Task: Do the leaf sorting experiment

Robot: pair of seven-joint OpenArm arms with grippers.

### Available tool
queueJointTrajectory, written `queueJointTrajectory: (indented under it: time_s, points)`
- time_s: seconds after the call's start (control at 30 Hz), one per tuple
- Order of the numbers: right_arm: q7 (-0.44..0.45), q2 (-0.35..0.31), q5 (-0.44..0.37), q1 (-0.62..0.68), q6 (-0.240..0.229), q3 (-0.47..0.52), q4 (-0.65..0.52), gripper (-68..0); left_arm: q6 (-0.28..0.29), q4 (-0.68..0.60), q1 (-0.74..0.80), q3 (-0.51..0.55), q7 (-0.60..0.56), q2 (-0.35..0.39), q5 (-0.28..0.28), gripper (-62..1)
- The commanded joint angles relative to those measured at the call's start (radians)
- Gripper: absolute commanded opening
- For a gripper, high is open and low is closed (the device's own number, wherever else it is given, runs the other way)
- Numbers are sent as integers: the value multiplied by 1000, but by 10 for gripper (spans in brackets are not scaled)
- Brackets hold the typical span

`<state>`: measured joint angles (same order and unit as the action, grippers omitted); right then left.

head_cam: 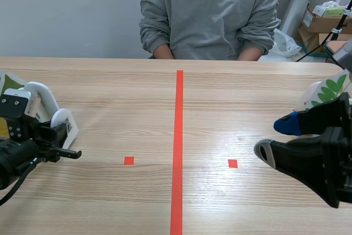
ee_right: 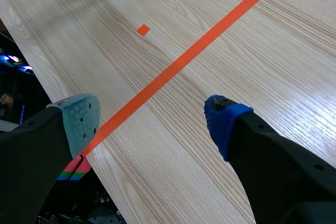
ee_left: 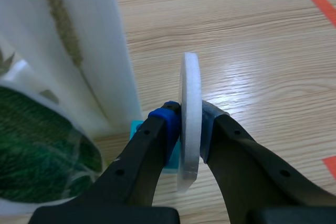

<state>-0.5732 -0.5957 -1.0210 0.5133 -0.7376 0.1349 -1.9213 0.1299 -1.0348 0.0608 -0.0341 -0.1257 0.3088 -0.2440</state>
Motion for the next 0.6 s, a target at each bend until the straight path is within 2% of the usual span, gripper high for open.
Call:
queueJointTrajectory:
  time_s: [0.0,0.17,0.57]
  points:
    - [19,-16,-11,-12,-8,5,0,-264,-13,2,-12,3,-14,19,-6,-573]
    - [22,-16,-11,-12,-8,5,0,-264,-50,38,-32,3,-16,30,-2,-573]
    - [22,-16,-11,-12,-8,5,0,-264,-65,150,-101,6,-59,61,-3,-573]
